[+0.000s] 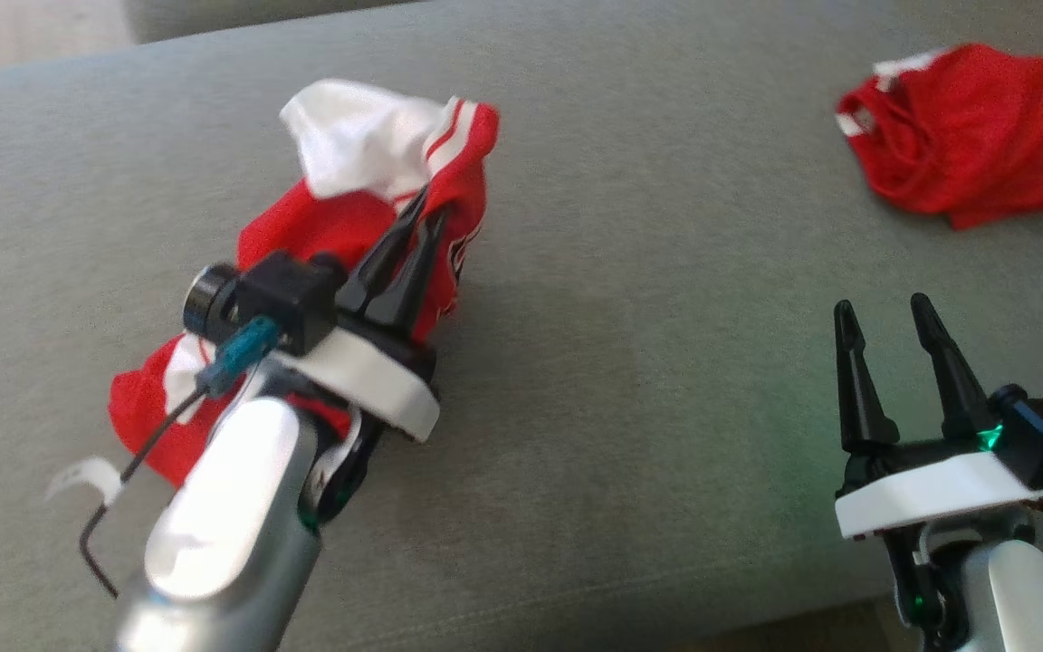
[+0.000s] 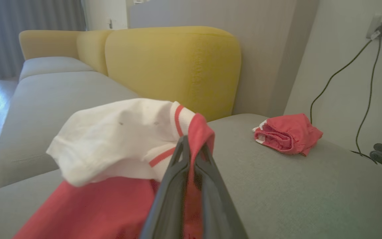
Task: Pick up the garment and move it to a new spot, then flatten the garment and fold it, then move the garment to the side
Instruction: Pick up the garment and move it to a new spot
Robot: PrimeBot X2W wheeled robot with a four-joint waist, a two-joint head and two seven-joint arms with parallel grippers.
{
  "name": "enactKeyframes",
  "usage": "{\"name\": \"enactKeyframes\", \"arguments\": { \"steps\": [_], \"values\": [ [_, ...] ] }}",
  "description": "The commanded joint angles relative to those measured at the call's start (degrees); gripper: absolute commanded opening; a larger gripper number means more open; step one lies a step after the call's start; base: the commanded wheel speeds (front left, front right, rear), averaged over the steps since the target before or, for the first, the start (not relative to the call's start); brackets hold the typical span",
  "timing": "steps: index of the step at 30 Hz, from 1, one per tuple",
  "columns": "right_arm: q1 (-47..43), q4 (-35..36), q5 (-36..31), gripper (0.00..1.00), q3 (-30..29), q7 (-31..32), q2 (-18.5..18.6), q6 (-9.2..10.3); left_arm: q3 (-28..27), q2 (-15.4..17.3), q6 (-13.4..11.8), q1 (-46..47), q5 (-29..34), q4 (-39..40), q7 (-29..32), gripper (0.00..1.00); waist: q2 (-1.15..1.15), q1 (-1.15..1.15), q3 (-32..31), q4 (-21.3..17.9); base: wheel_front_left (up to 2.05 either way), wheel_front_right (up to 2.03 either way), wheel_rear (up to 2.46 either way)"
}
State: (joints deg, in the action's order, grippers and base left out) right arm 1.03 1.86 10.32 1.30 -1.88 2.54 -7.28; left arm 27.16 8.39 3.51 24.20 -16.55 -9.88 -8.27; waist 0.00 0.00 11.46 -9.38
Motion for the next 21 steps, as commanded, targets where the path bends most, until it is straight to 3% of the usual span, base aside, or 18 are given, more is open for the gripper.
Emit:
{"name": "enactKeyframes", "arguments": {
  "steps": [1, 11, 12, 13, 21],
  "values": [
    [2.37, 1.65, 0.59, 1.0, 1.3, -0.89, 0.33, -0.21, -1.46, 0.12, 0.49, 3.51, 0.4, 1.12, -0.63, 0.0, 0.0, 0.0, 2.31, -3.35, 0.0, 0.0, 0.0],
    [2.92, -0.26, 2.25, 1.0, 1.87, -3.03, 0.33, -0.21, 4.93, -2.66, 3.05, 7.02, -1.24, -13.65, -0.69, 0.02, 0.0, 0.0, 4.43, -6.45, 0.0, 0.0, 0.0],
    [2.95, -0.5, 2.25, 1.0, 1.86, -3.11, 0.33, -0.21, 5.37, -2.89, 3.15, 7.12, -1.43, -14.66, -1.23, 0.37, 0.0, 0.0, 4.34, -6.37, 0.0, 0.0, 0.0],
    [2.99, -0.73, 2.22, 1.0, 1.81, -3.15, 0.33, -0.21, 5.92, -3.07, 3.24, 7.15, -1.53, -15.57, -1.6, 1.0, 0.0, 0.0, 4.15, -6.16, 0.0, 0.0, 0.0],
    [2.91, -1.43, 1.79, 1.0, 1.44, -2.74, 0.33, -0.21, 6.51, -3.48, 2.35, 5.13, -2.17, -15.23, -5.41, 1.0, 0.0, 0.0, 0.7, -2.39, 0.0, 0.0, 0.0]
  ]
}}
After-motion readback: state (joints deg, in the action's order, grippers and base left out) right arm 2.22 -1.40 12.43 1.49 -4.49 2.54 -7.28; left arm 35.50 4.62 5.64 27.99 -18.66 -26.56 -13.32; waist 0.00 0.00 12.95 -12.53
